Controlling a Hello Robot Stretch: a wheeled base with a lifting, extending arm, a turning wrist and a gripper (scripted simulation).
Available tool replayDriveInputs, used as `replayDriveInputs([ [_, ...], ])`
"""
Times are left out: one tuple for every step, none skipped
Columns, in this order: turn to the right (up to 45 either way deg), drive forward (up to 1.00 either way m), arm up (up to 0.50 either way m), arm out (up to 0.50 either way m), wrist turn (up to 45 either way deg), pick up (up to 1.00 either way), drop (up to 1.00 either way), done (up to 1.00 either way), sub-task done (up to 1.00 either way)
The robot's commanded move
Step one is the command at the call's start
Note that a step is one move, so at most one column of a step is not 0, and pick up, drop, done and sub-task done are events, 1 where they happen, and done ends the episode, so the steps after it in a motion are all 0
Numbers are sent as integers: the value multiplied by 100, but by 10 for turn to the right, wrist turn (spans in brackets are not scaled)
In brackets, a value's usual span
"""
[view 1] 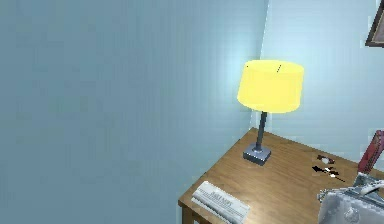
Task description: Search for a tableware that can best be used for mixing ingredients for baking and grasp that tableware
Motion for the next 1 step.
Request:
replayDriveInputs([
  [0,0,38,0,0,0,0,0,0],
])
